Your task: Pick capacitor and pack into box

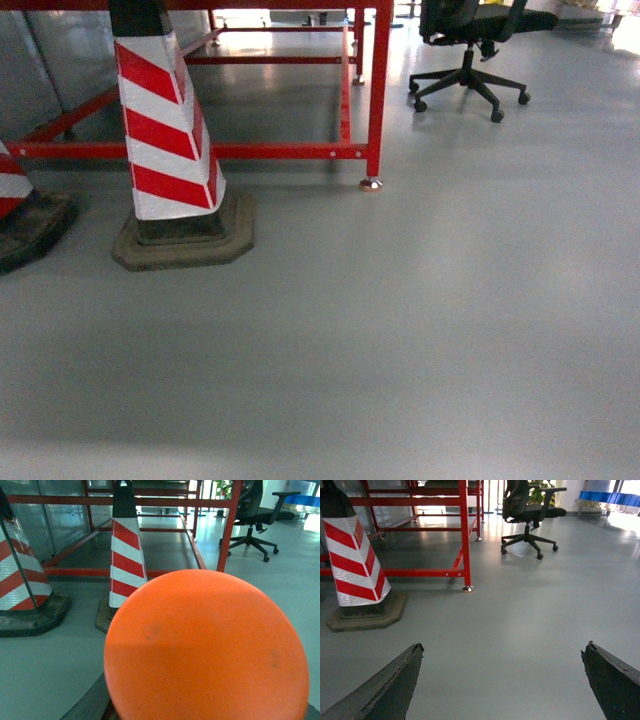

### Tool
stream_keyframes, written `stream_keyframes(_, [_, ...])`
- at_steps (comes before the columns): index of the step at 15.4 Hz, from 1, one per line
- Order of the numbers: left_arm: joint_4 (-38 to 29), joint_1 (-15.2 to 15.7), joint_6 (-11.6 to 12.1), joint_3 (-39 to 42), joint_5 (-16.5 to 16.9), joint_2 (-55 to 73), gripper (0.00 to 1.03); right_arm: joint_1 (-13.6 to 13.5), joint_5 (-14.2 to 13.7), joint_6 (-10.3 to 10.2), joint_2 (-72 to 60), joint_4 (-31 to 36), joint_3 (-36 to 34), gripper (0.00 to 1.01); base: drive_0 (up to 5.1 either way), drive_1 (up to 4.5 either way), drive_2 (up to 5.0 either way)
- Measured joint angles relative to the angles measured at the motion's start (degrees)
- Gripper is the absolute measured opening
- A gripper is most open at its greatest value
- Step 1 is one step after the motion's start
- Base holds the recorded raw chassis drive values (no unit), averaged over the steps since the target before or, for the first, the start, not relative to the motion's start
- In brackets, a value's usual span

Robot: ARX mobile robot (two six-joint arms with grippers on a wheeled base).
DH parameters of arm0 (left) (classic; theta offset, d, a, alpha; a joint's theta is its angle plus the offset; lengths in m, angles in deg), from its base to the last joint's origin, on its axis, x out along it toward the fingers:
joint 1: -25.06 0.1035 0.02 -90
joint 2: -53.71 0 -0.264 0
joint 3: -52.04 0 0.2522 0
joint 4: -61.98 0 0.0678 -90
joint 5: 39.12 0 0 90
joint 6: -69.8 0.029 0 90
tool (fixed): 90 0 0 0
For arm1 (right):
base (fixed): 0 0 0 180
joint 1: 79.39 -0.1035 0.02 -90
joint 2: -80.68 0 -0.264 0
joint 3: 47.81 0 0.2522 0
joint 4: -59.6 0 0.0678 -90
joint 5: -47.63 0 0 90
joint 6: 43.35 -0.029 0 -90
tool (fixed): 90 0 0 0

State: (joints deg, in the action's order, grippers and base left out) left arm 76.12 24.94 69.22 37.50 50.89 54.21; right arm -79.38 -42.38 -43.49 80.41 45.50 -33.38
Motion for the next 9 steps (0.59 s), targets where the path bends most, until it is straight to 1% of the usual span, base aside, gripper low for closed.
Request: stream_keyframes(9, [-0.2, 0.0, 0.0, 0.0, 0.0, 0.0, 0.44, 0.0, 0.0, 0.0, 0.0, 0.2, 0.0, 0.98, -4.9, 2.48, 2.5])
